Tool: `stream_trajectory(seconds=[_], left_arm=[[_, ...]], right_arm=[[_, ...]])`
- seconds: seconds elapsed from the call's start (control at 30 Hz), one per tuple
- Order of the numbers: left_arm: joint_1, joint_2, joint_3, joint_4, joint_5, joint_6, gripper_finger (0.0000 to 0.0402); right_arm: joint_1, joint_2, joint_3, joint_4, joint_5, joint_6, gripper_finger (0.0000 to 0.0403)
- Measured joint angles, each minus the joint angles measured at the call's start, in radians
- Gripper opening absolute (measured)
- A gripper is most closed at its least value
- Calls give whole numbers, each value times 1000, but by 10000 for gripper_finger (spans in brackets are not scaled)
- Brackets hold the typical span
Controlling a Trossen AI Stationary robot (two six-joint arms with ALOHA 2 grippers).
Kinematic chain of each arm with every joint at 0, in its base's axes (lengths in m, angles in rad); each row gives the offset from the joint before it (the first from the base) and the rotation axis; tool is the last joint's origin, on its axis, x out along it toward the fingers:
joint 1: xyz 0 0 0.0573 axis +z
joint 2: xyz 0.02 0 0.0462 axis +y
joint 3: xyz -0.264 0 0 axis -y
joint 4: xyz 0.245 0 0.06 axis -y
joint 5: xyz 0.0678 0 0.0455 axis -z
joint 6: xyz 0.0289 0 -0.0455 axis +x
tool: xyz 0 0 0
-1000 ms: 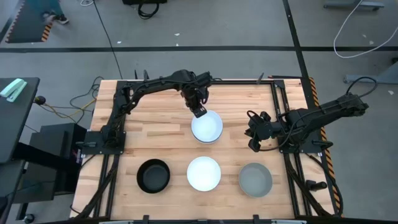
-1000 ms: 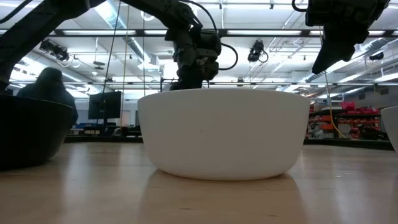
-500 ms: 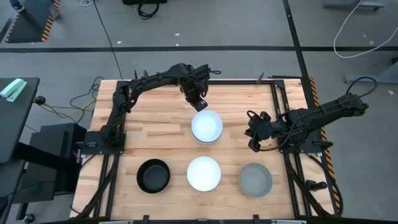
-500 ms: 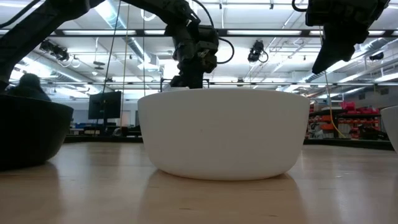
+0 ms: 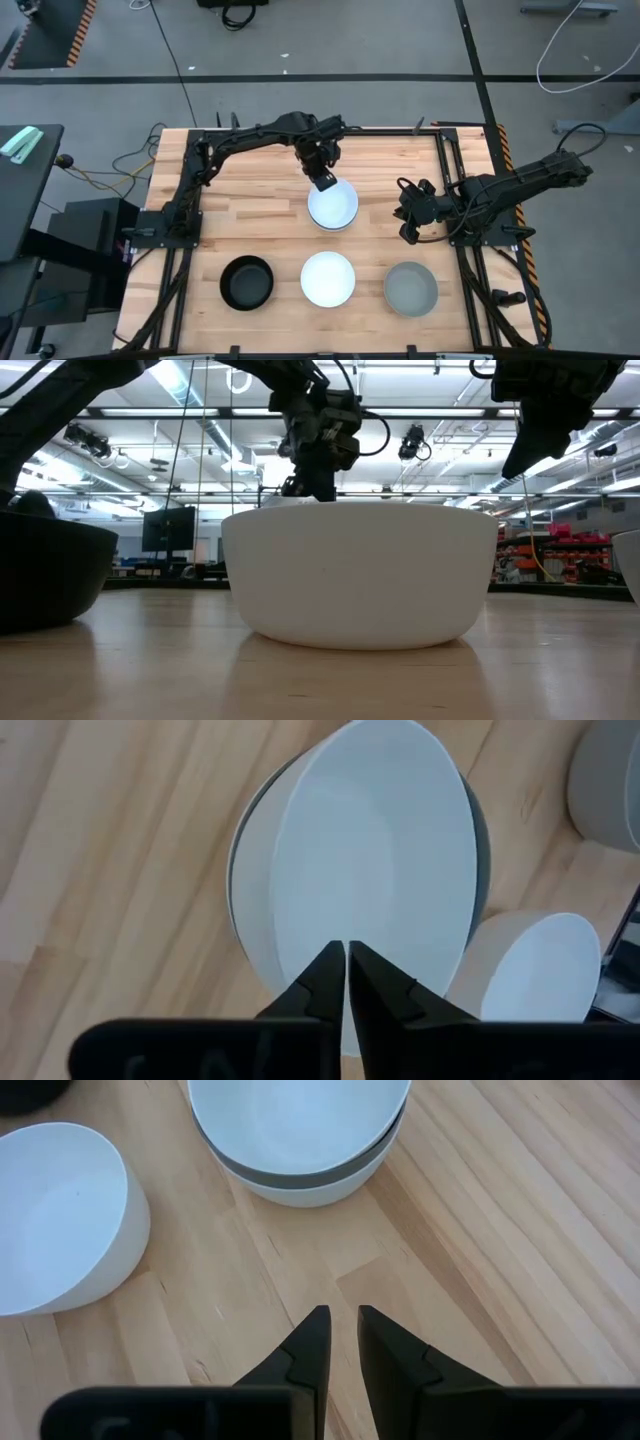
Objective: Nest bowls inside each other
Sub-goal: Stack the top white bowl on the dark gray bowl, then stack the black bowl on the top white bowl
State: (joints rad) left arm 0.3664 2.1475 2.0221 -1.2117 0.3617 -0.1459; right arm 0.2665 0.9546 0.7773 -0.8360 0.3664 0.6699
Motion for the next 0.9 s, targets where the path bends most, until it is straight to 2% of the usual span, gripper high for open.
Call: stream_trajectory(seconds=[0.23, 0.47, 0.77, 0.9], left_arm=[[10, 49, -1, -15, -37, 8, 6], [28, 83, -1, -12, -44, 10, 26], [30, 90, -1, -17, -44, 26, 6], [30, 87, 8, -63, -44, 51, 20]], right_arm=[[0, 0, -4, 7, 0, 0, 61], [0, 0, -67, 27, 0, 0, 61], [0, 0, -103, 52, -1, 7, 61], [0, 0, -103, 59, -6, 10, 61]])
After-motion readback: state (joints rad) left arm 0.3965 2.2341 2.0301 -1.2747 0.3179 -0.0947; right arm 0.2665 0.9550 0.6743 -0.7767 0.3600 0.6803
